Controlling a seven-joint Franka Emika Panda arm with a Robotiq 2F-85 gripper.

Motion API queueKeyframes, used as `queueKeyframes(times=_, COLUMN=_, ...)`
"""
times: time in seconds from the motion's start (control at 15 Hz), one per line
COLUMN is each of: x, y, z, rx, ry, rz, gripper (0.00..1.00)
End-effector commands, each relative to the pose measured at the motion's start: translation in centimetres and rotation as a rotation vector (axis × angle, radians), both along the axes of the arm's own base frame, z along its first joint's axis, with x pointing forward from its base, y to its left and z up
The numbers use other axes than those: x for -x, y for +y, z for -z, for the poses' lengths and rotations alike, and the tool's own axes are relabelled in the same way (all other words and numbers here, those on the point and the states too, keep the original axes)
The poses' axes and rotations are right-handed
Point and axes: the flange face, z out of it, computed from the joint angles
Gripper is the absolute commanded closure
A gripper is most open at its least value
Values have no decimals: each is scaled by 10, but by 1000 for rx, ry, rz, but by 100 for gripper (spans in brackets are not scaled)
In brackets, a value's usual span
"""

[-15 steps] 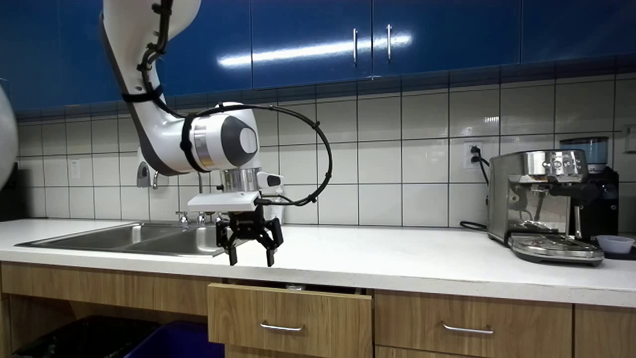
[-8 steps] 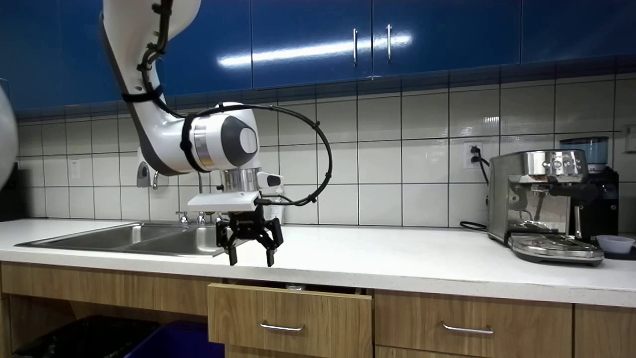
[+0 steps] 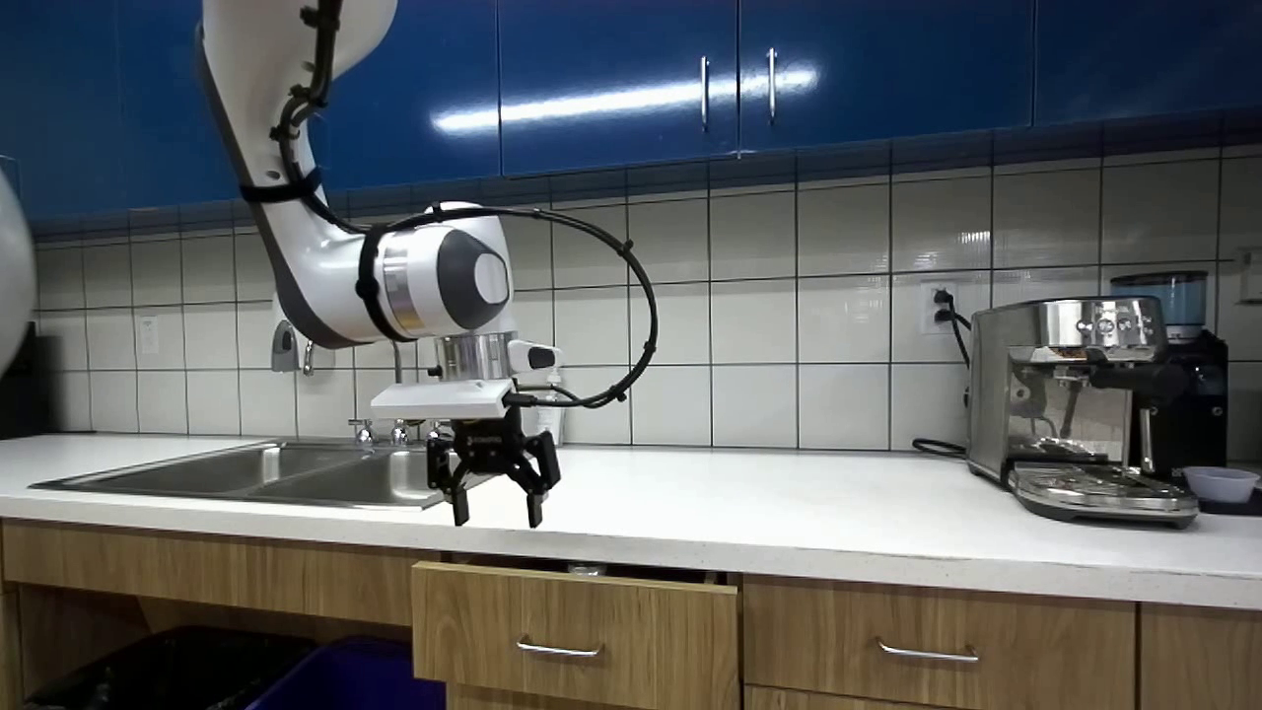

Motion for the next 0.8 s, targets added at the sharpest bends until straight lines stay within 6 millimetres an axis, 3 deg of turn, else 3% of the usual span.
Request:
queueKeyframes(times=0.0, x=4, y=5, z=-15, rx=-1, ry=-15, rz=-13, gripper=0)
queueKeyframes(times=0.73, x=-1, y=6, z=-12, rx=-3, ry=-23, rz=-13, gripper=0)
